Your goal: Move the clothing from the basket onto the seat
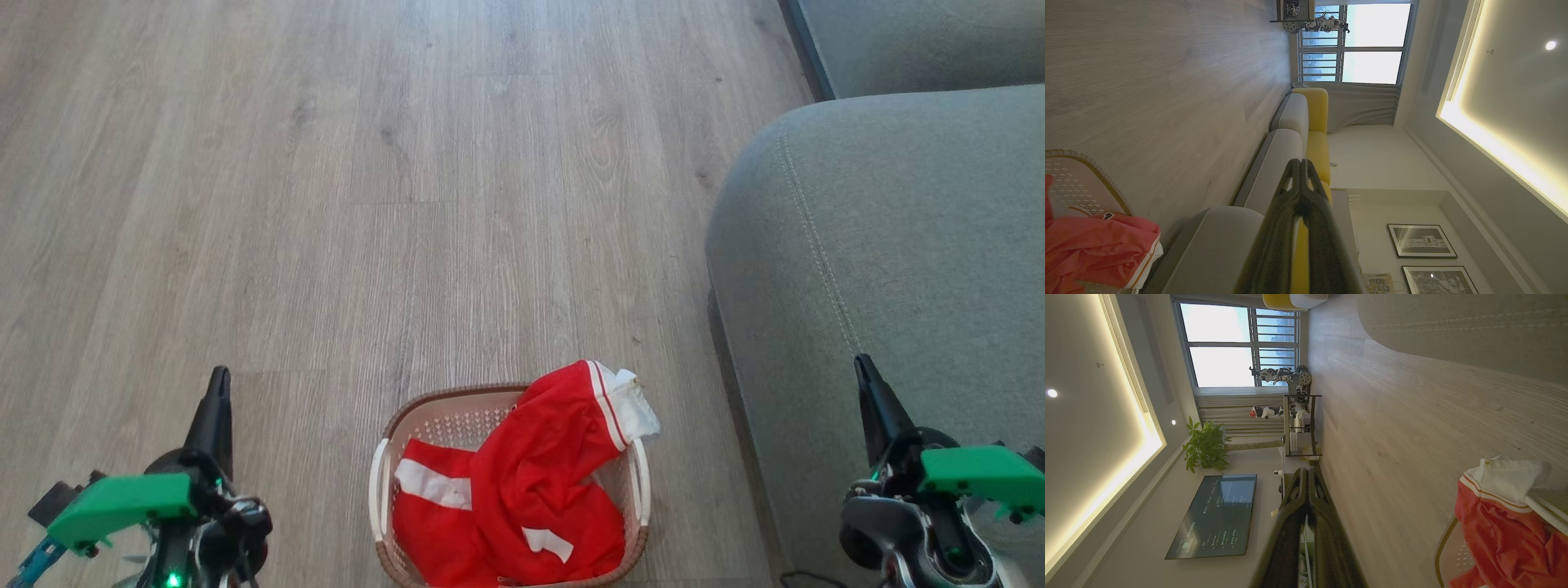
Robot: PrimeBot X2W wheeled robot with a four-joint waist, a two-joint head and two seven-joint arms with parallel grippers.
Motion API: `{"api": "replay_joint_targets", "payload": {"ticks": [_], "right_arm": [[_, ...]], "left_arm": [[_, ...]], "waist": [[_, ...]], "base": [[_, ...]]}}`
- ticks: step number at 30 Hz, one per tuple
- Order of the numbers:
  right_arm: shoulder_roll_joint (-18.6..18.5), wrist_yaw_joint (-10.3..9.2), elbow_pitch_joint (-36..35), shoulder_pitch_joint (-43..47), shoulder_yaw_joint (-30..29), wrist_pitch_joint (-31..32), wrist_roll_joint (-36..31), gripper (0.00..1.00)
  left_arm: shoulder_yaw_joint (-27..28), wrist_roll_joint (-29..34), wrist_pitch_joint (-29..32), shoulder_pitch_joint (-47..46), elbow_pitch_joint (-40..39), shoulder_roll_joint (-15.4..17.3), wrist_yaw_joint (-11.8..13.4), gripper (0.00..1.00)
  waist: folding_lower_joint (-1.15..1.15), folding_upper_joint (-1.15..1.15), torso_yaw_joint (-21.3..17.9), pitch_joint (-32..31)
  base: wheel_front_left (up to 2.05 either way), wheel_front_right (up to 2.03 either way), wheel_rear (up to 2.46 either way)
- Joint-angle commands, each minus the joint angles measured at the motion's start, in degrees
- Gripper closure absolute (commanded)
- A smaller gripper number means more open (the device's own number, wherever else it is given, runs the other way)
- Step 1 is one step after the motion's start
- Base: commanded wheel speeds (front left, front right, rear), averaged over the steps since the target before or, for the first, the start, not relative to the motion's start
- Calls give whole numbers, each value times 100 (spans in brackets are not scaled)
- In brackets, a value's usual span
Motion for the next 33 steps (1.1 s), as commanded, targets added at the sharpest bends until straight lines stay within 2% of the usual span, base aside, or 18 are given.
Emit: {"api": "replay_joint_targets", "payload": {"ticks": [1, 31, 32, 33], "right_arm": [[-76, -1, -224, -298, 101, 24, 35, 100], [-76, -1, -224, -298, 101, 24, 35, 100], [0, 0, -1, 0, 1, -1, 0, 0], [2, 1, 44, 5, 9, -4, -1, 0]], "left_arm": [[207, -16, 42, -277, -210, 45, -39, 100], [207, -16, 42, -277, -210, 45, -39, 100], [0, 0, -1, 0, -1, 0, 0, 0], [-9, 1, -11, 4, 36, -1, 3, 0]], "waist": [[0, 0, 0, 0], [0, 0, 0, 0], [0, 0, 0, 0], [0, 0, 0, 0]], "base": [[0, 0, 0], [0, 0, 0], [0, 0, 0], [0, 0, 0]]}}
